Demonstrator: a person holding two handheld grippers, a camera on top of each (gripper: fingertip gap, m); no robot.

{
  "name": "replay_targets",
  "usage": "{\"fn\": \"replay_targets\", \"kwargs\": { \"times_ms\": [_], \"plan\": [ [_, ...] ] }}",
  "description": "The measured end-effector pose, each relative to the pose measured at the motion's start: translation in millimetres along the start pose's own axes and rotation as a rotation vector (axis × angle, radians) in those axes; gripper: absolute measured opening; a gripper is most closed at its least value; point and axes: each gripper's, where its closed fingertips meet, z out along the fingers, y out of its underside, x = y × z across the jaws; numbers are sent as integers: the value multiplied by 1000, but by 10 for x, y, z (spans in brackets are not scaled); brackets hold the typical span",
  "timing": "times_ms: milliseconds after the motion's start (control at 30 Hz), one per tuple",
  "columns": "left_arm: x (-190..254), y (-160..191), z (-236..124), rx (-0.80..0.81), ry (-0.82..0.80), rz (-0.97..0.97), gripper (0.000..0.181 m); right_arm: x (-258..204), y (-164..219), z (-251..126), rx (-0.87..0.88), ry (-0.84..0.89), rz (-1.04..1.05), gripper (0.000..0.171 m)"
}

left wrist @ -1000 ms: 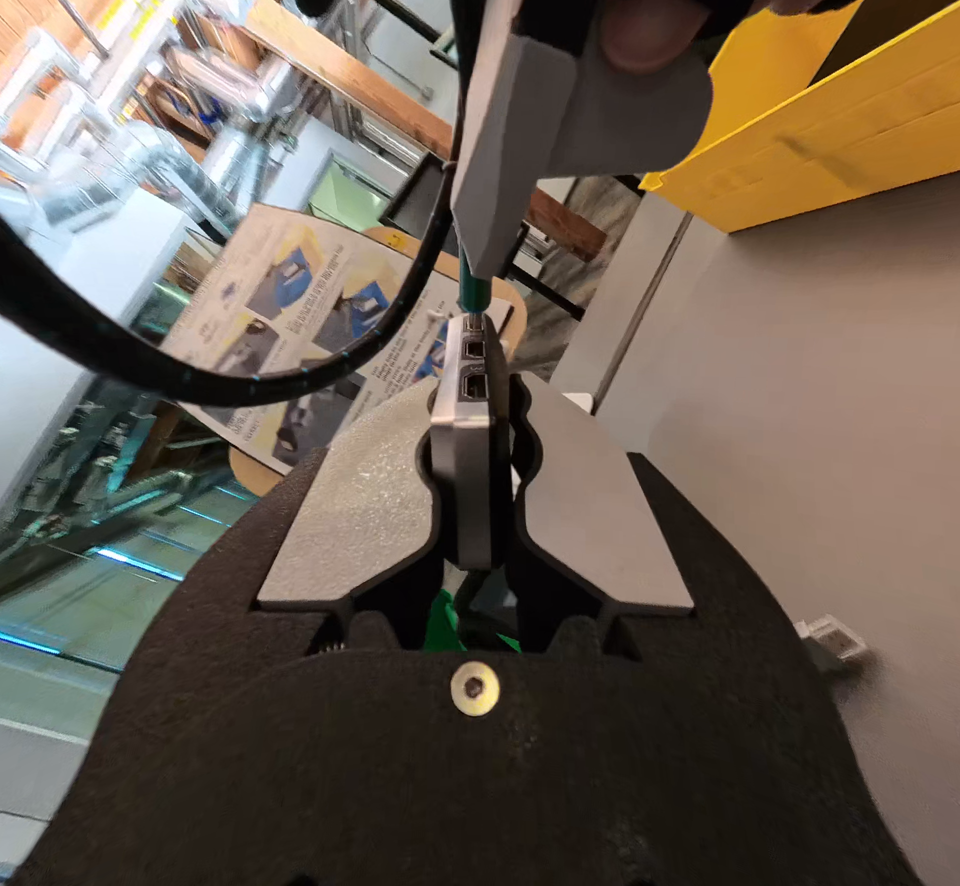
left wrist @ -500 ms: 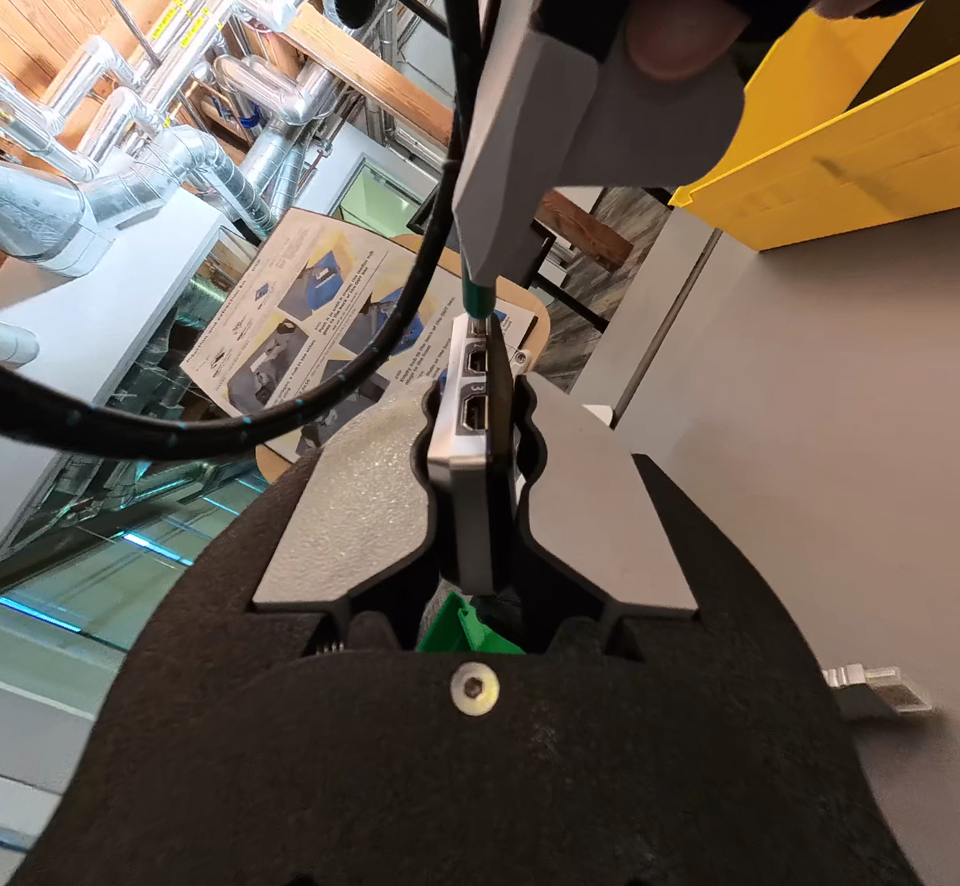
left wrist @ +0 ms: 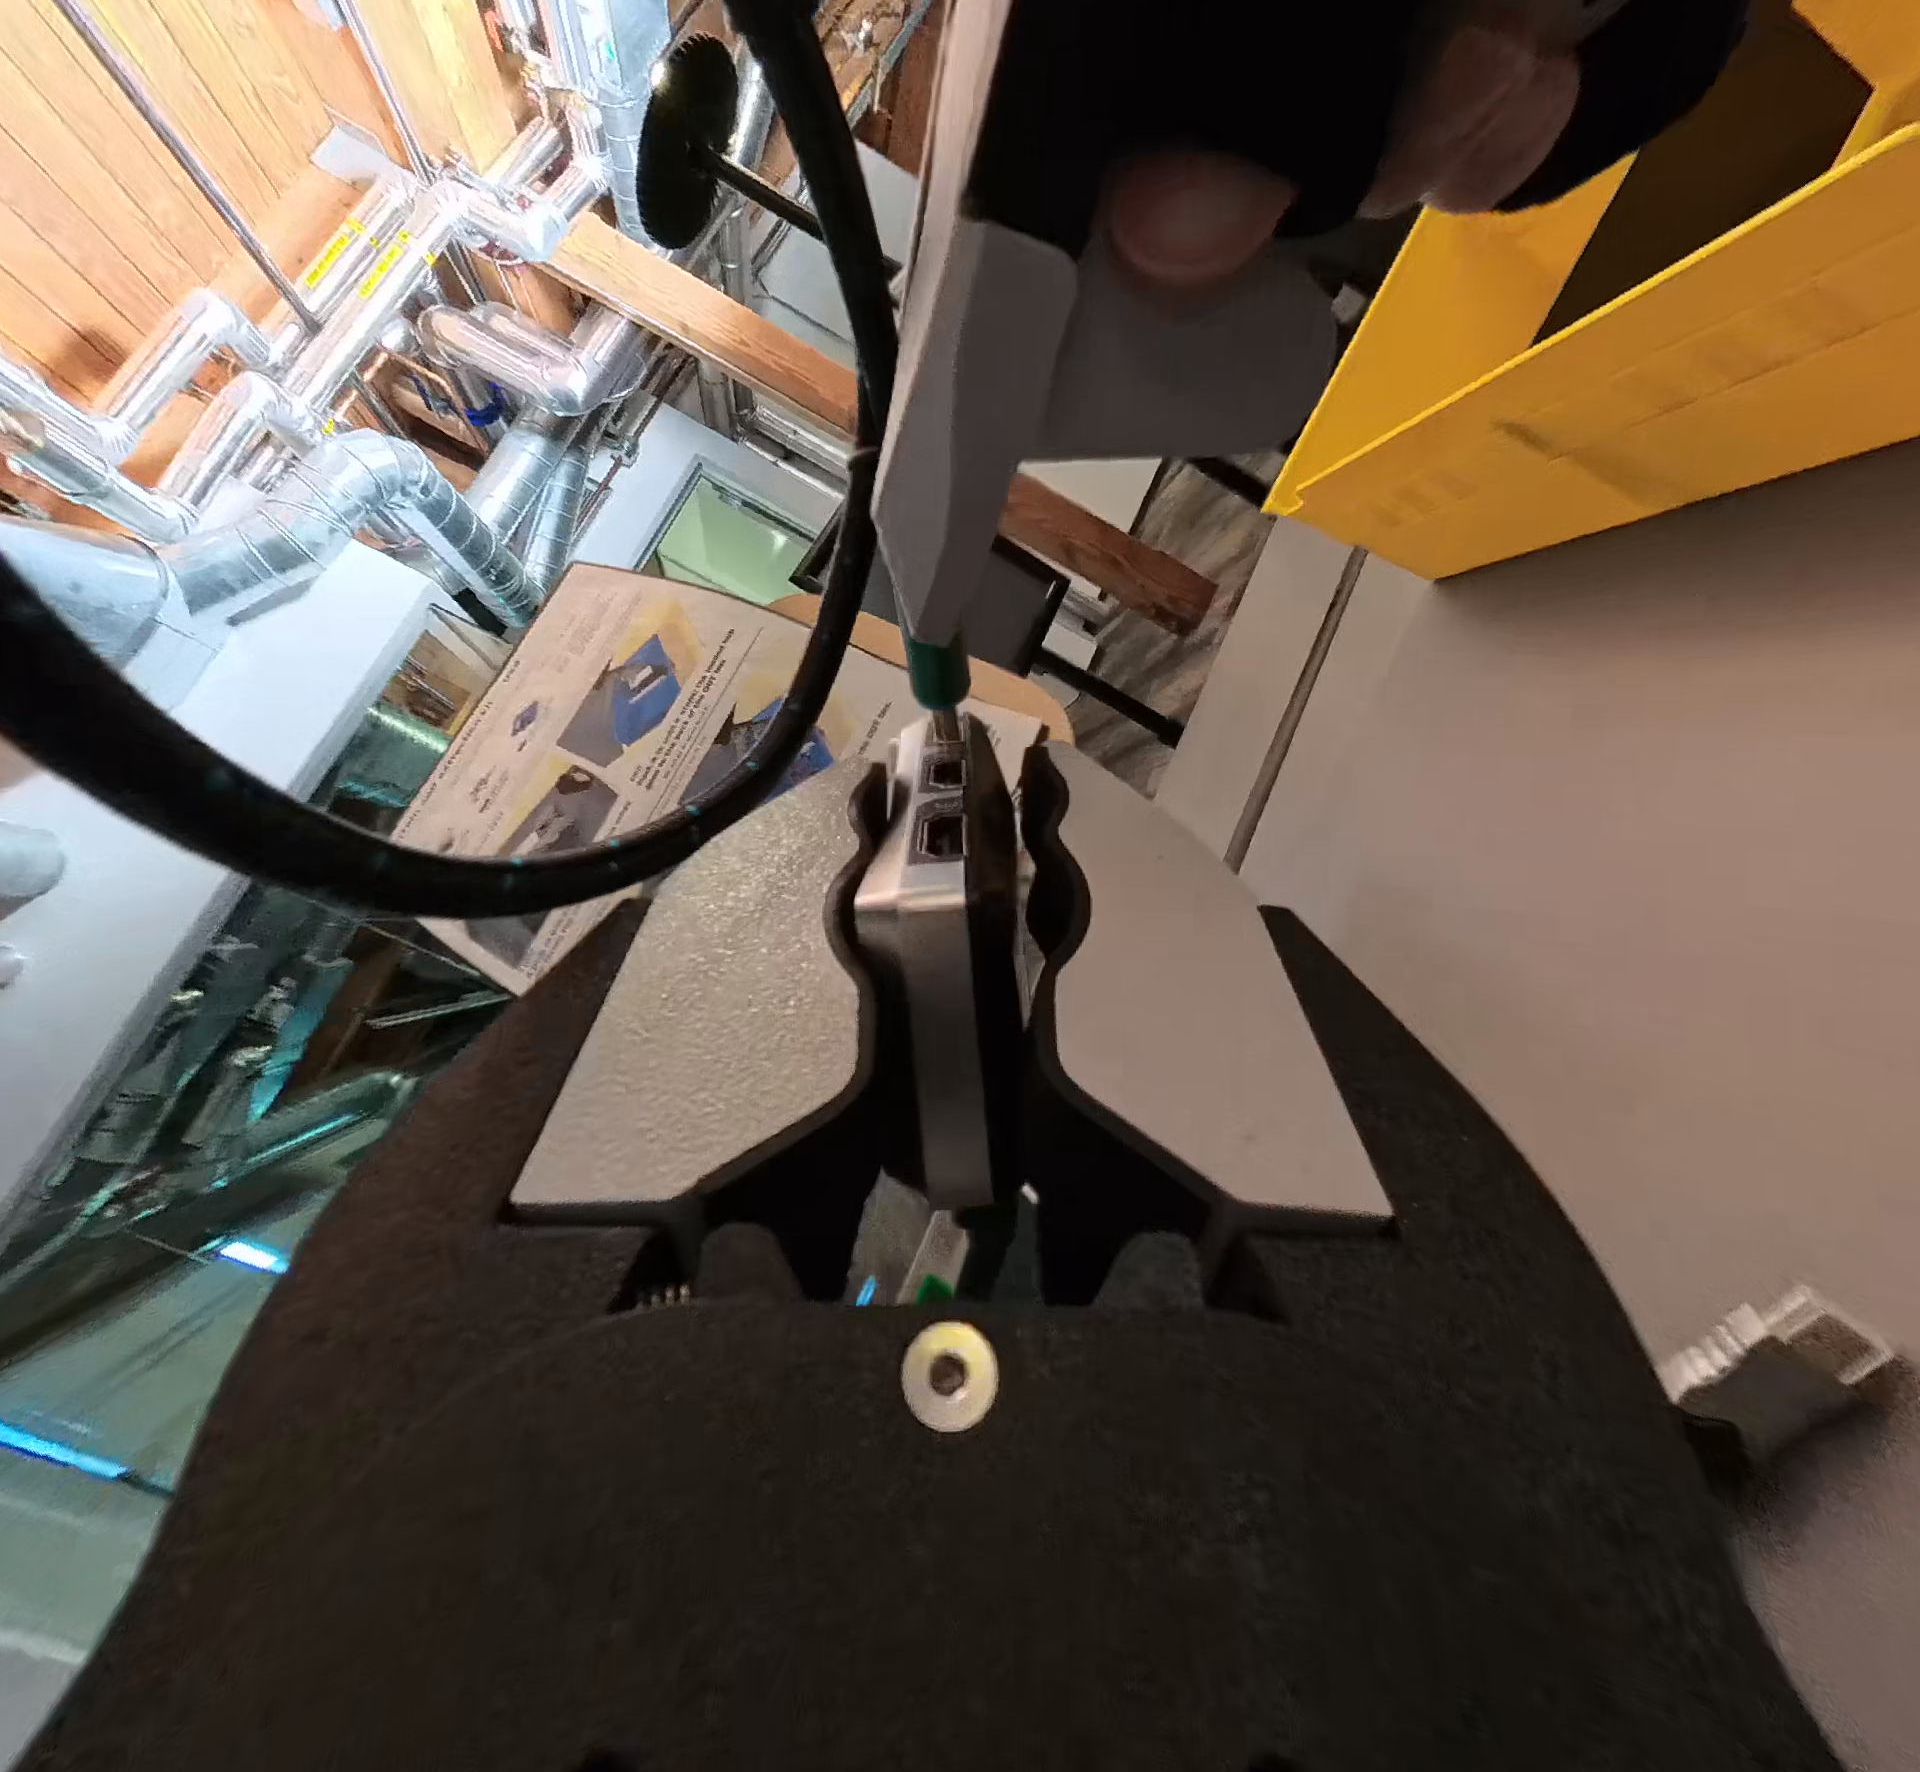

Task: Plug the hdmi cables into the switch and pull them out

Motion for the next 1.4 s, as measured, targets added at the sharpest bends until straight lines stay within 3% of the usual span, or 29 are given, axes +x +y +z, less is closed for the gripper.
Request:
{"fn": "replay_targets", "kwargs": {
  "times_ms": [167,500,633,900,1133,1400],
  "plan": [
    [-65,89,59,-102,-29,-27,26,57,-60,-32,31,62,-66,19],
    [-144,90,64,-101,-58,-87,37,10,-241,-113,110,174,-232,19],
    [-61,80,72,-81,17,-165,26,9,-239,-115,115,161,-236,19],
    [-162,143,40,-137,-93,58,24,10,-164,-93,57,92,-126,20],
    [-180,170,34,-184,-104,94,24,35,-121,-57,47,107,-113,20],
    [-363,57,-71,-160,-208,203,23,-67,-280,-100,188,102,-171,24]
  ]
}}
